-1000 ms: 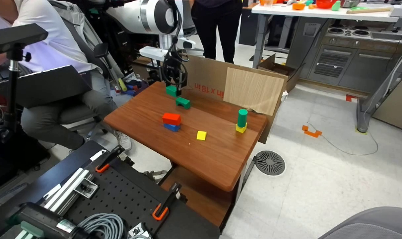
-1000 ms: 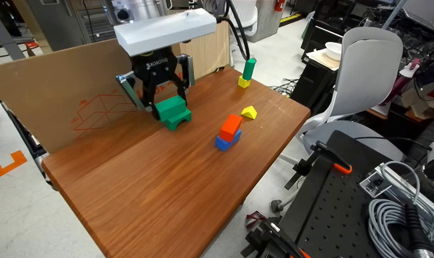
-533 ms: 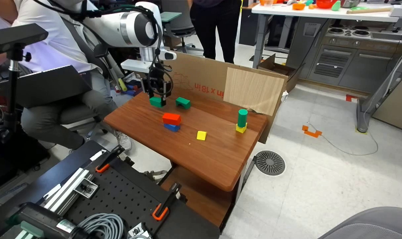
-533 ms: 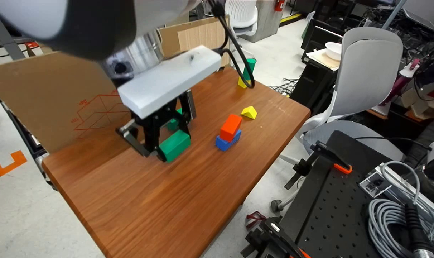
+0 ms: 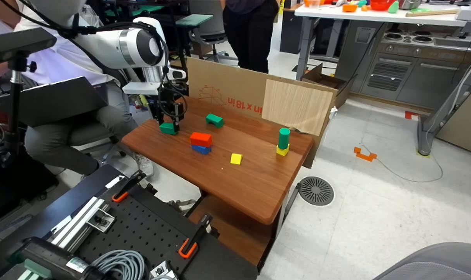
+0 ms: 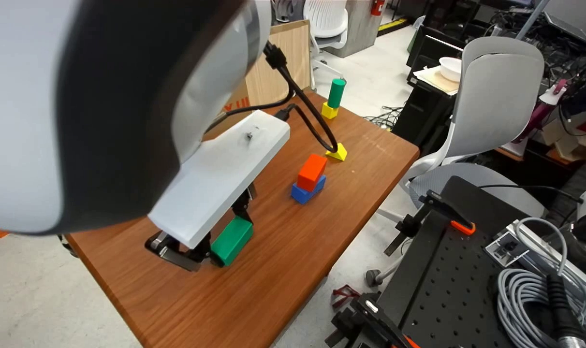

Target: Unstack the green blocks

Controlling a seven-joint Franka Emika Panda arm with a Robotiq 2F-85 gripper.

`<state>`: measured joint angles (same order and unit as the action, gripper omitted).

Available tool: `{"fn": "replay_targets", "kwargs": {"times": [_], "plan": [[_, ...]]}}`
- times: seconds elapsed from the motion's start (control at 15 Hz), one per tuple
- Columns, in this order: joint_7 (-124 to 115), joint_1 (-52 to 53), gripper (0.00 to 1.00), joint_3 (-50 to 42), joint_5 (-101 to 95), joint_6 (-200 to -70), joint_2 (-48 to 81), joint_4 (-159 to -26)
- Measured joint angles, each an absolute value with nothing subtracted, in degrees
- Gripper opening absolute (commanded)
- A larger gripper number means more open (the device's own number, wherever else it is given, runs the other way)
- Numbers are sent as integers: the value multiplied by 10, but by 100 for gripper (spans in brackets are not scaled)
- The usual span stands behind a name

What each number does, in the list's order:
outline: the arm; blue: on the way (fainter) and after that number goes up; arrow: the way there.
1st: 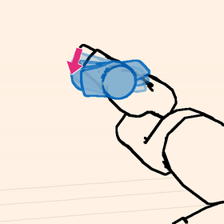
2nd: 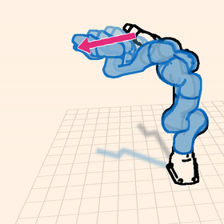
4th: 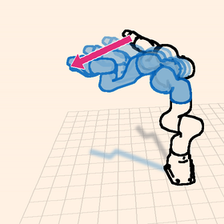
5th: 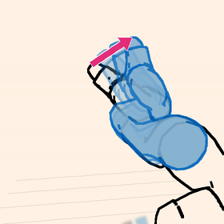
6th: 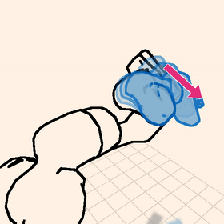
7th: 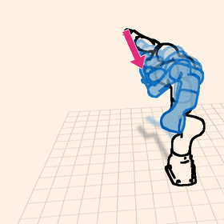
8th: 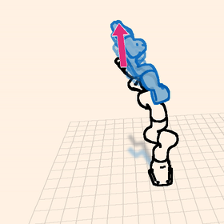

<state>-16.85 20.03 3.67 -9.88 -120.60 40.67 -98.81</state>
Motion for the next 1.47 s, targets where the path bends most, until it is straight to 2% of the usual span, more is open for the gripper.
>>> {"fn": "replay_targets", "kwargs": {"times": [0.13,0.6,1.2,1.47], "plan": [[-169,200,100,37,-99,-1206,407,-990],[-157,188,100,34,-99,-1227,387,-997],[-107,86,100,29,-67,-1241,225,-1071],[-82,57,100,24,-55,-1240,192,-1099]]}}
